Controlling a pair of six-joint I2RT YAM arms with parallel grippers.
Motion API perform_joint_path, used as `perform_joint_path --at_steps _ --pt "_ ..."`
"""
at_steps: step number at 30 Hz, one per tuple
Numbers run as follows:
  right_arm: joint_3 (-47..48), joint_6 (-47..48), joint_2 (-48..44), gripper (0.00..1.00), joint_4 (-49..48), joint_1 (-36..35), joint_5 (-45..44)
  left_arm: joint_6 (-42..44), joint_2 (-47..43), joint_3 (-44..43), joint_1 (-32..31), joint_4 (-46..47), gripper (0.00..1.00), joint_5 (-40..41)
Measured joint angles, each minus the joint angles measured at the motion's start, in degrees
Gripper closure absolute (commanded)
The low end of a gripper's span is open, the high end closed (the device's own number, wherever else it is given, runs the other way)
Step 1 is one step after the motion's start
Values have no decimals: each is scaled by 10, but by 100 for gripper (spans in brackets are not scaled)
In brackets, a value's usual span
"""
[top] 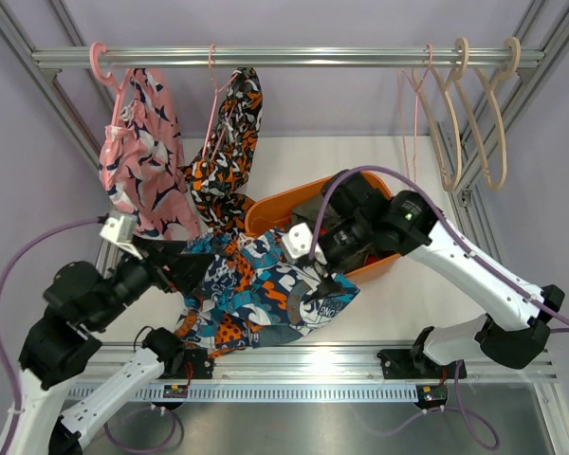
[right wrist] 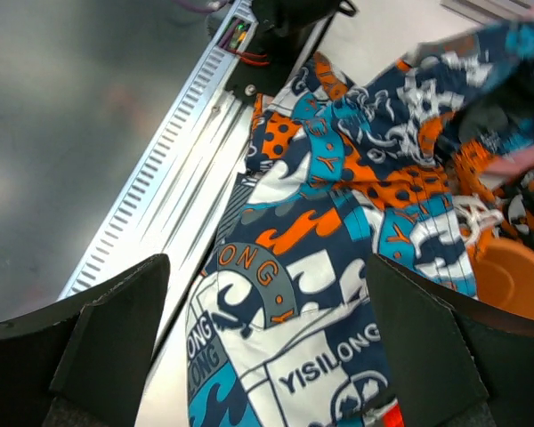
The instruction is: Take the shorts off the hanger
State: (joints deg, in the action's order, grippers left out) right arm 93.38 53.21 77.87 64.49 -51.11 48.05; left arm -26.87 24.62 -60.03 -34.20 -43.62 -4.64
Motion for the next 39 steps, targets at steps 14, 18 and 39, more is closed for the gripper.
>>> perform_joint_path --at_steps 14,18,39 --pt "-103 -101 93 1 -280 -213 -289 -19 -62 -41 0 -65 1 138" --pt "-146 -147 149 1 -397 -274 -409 -24 -71 -42 0 -76 1 157" --pt "-82 -243 406 57 -489 -277 -579 -30 -122 -49 0 -83 1 180"
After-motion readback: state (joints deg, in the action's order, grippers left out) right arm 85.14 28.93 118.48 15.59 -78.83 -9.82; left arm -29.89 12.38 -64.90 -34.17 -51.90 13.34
